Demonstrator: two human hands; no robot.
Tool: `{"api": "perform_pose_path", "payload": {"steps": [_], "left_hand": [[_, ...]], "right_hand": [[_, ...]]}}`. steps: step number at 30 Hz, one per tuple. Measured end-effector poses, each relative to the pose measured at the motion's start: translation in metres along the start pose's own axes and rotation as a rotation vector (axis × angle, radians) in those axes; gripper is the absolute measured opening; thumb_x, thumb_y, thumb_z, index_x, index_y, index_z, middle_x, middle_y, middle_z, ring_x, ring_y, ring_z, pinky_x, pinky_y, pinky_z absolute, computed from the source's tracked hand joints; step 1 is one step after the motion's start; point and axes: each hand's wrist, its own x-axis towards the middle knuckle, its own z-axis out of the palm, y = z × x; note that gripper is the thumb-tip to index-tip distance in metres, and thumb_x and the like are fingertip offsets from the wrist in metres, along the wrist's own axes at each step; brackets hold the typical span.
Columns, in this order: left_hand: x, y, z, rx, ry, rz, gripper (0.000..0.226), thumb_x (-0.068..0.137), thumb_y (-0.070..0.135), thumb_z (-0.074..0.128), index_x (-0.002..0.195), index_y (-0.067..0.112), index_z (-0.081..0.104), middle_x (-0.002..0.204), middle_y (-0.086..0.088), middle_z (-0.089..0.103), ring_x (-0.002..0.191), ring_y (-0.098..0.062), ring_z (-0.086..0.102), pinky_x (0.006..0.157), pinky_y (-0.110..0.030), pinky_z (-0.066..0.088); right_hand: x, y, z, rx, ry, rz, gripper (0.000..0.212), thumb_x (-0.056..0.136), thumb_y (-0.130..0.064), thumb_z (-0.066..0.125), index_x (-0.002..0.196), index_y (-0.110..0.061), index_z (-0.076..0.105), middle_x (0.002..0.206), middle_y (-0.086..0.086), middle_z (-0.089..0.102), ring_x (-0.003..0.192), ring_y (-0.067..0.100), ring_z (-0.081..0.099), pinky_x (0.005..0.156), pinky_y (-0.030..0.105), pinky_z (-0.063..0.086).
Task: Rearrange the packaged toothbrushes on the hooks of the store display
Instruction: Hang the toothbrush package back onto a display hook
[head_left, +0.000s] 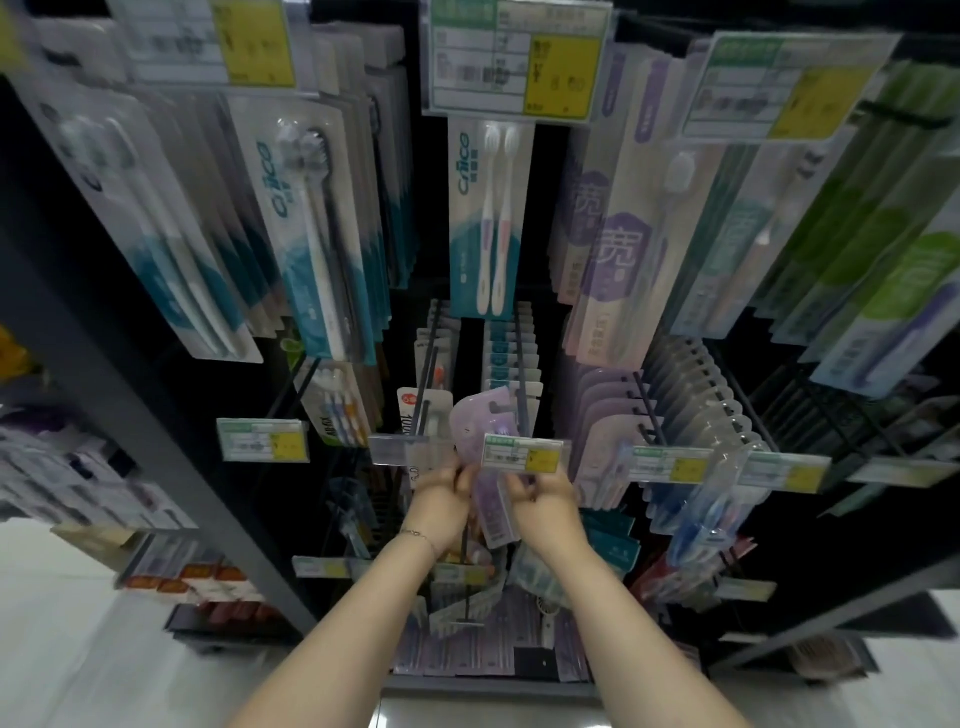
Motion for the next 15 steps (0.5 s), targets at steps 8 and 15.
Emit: {"api": "perform_pose_path", "payload": {"steps": [8,15], "left_hand": [[-0.021,-0.009,-0.003,0.056,0.001,0.083,0.022,0.104,0.024,0.047,0.106,0.015,0.066,0.1,-0.003,0.072,0.094,-0.016,0.066,0.089,-0.036,0.054],[-0.04,-0.011,0.018,0.079,-0.049,0.111,0.02,0.104,0.025,0.047,0.106,0.016,0.065,0.091,-0.001,0.07,0.082,-0.014,0.067,0.082,-0.039,0.056]], "right_hand": [[-0.015,0.012,0.005,-0.07,0.014,0.017,0.025,0.1,-0.025,0.051,0.12,-0.017,0.063,0.111,0.002,0.054,0.102,0.018,0.058,0.088,0.027,0.044],[-0.036,0.03,-0.009,-0.089,0.071,0.037,0.028,0.101,-0.034,0.048,0.121,-0.019,0.062,0.11,0.001,0.063,0.101,0.017,0.061,0.088,0.032,0.049]]}}
